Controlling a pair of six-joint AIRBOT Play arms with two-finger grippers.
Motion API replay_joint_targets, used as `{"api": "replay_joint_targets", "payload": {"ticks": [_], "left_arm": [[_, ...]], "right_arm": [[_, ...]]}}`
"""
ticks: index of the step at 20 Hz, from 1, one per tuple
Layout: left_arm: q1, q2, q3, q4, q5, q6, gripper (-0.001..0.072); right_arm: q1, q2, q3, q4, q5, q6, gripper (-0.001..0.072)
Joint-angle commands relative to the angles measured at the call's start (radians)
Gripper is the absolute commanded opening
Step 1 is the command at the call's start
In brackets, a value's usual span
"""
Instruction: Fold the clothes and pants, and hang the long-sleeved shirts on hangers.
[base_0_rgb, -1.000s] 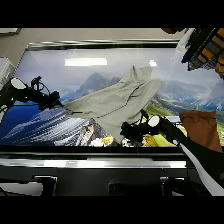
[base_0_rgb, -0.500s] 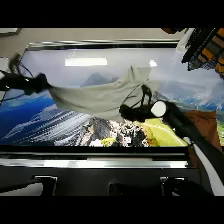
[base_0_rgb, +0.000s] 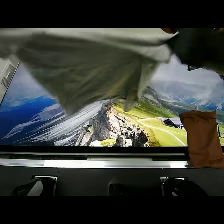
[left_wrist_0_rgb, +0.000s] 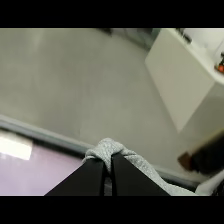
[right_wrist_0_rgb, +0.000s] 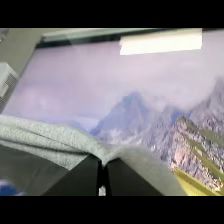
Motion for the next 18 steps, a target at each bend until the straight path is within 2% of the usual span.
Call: {"api": "replay_joint_targets", "payload": {"ticks": [1, 4, 6, 9, 11, 13, 15, 18], "left_arm": [[0.063, 0.166, 0.018, 0.040, 0.106, -0.012, 0.0023], [0.078, 0.196, 0.017, 0.076, 0.108, -0.012, 0.0023], [0.078, 0.166, 0.013, 0.075, 0.101, -0.011, 0.0022], [0.068, 0.048, -0.020, 0.058, 0.064, 0.013, 0.0023], [0.009, -0.083, -0.046, 0.053, 0.062, 0.038, 0.0022], [-0.092, -0.258, -0.055, 0.063, 0.061, 0.097, 0.0022], [-0.190, -0.454, -0.055, 0.114, 0.062, 0.105, 0.0022], [-0.284, -0.728, -0.054, 0.143, 0.059, 0.103, 0.0022]], "right_arm": [[0.000, 0.081, 0.120, -0.034, 0.039, 0.059, 0.0031], [0.000, 0.092, 0.120, -0.038, 0.028, 0.069, 0.0031], [0.000, 0.064, 0.119, -0.110, 0.030, 0.066, 0.0031], [0.000, -0.055, 0.111, -0.261, 0.069, 0.004, 0.0029], [-0.001, -0.175, 0.074, -0.280, 0.050, 0.004, 0.0027], [-0.001, -0.312, 0.016, -0.222, -0.007, 0.027, 0.0027], [-0.015, -0.472, -0.012, -0.142, -0.073, 0.078, 0.0027], [-0.130, -0.700, -0.011, 0.257, -0.233, 0.055, 0.0028]]}}
